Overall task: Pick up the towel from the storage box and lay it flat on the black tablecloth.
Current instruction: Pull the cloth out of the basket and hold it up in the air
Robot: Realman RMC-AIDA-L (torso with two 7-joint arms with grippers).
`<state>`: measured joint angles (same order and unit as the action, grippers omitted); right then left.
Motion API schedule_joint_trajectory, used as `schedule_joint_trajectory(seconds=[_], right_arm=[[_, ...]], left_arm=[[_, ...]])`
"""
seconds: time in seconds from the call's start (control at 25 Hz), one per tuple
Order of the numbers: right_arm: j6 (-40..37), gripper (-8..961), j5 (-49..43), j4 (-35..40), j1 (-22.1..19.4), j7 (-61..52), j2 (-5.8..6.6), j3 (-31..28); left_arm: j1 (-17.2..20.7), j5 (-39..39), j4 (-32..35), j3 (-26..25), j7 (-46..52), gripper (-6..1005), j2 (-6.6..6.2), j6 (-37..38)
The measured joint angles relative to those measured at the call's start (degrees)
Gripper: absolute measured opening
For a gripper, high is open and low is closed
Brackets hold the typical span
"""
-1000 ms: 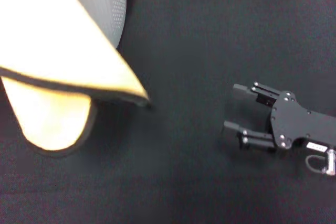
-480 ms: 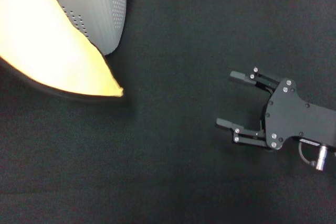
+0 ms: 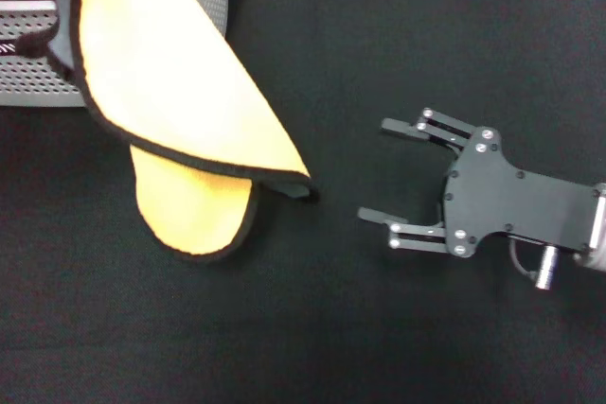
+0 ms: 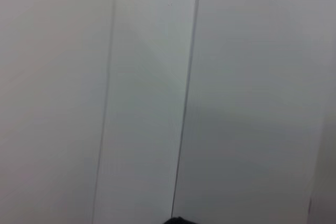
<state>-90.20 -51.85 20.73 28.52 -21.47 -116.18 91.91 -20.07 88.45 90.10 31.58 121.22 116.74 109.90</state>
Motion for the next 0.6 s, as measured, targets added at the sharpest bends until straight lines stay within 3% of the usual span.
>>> schedule_joint_trajectory(seconds=[0.16, 0.24, 0.4, 0.56, 0.6], right_arm=[[5.83, 783, 6.60, 4.28, 0.03, 6.81, -0.01, 8.85], [10.37, 783, 11.17, 7.13, -0.73, 10.80, 0.00, 14.46], [23.37, 782, 24.47, 13.04, -2.36, 24.46, -0.01, 27.43], [32.37, 782, 40.98, 15.38, -1.59, 41.68, 0.00, 36.70], [32.37, 782, 40.98, 15.38, -1.59, 41.68, 0.00, 36.70]], left_arm=[[0.14, 0.97, 0.04, 0.03, 2.03, 4, 1.30, -1.85], [0.29, 1.09, -0.06, 0.02, 2.04, 4, 1.37, -1.88], [0.69, 1.13, -0.46, 0.13, 1.72, 3, 1.83, -1.89], [0.89, 1.16, -0.46, 0.50, 1.46, 3, 2.30, -1.87], [0.90, 1.17, -0.46, 0.82, 1.44, 3, 2.37, -1.86]])
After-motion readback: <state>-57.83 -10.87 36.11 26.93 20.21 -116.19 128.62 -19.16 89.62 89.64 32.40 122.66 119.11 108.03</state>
